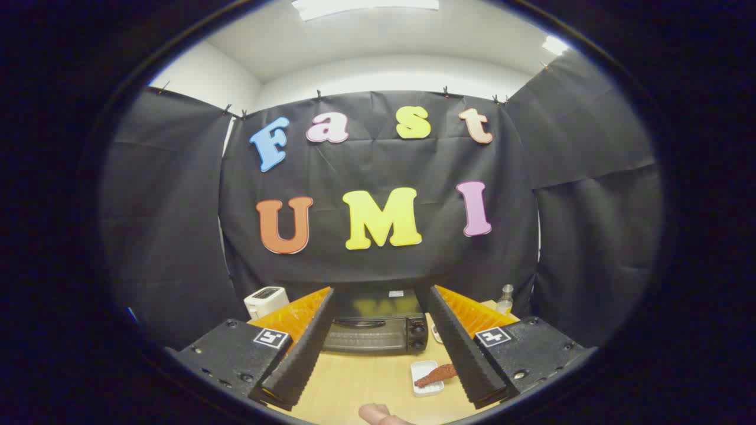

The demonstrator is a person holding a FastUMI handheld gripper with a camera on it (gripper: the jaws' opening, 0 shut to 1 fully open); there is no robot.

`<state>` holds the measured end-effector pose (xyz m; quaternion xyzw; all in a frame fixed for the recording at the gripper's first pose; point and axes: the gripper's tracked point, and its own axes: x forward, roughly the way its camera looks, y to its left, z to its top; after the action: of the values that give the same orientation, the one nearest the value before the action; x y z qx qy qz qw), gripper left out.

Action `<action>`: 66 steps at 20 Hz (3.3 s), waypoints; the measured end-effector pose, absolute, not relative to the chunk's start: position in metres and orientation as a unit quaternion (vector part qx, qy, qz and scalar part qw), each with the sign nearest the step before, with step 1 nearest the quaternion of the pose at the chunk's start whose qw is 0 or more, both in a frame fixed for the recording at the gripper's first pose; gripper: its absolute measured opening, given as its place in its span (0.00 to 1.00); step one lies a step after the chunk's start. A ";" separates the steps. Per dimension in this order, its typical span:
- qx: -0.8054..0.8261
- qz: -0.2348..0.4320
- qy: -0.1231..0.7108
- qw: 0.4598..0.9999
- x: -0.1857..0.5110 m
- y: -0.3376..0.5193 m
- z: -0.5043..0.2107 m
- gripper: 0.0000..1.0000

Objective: Open the toaster oven, put the food inside, and close the toaster oven door.

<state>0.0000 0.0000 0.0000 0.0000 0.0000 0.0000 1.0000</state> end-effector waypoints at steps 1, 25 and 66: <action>-0.002 0.002 0.001 1.000 0.000 -0.001 0.000 1.00; -0.018 0.008 0.081 0.997 0.233 0.003 -0.110 1.00; 0.031 0.028 0.391 0.920 0.169 0.016 -0.364 1.00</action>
<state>0.1694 0.0161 -0.3640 0.0305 0.3906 0.0283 0.9196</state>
